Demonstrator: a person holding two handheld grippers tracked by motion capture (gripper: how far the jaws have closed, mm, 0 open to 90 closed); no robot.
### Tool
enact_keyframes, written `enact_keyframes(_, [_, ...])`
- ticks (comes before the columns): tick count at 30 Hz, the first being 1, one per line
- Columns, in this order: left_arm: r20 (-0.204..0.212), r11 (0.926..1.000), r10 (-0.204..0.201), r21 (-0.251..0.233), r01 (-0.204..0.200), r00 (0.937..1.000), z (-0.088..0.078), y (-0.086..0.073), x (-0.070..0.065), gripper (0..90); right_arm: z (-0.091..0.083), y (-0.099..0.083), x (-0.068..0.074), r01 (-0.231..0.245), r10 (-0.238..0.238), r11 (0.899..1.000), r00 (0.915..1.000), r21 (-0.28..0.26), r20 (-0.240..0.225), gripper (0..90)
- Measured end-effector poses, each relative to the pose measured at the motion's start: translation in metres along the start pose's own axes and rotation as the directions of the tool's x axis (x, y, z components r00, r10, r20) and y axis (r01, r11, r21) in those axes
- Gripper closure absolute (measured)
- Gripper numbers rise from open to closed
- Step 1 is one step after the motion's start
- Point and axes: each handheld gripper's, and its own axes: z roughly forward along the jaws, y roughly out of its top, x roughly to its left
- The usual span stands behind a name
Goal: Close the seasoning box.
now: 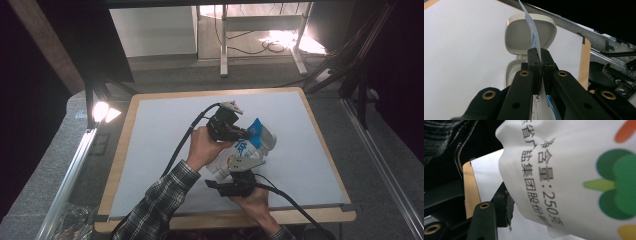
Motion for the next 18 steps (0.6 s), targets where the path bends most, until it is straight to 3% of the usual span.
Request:
enact_keyframes(6, [0.02, 0.9998, 0.001, -0.021, 0.0, 0.9998, -0.005, -0.004, 0.0, 89.2, 0.0, -0.002, -0.001, 0.007, -0.007, 1.0, 0.9999, 0.014, 0.008, 44.3])
enact_keyframes(18, [0.016, 0.9989, 0.011, -0.046, -0.011, 0.9998, -0.013, -0.01, -0.001, 89.2, -0.001, -0.005, -0.004, 0.016, -0.016, 1.0, 0.9994, 0.018, 0.03, 43.8])
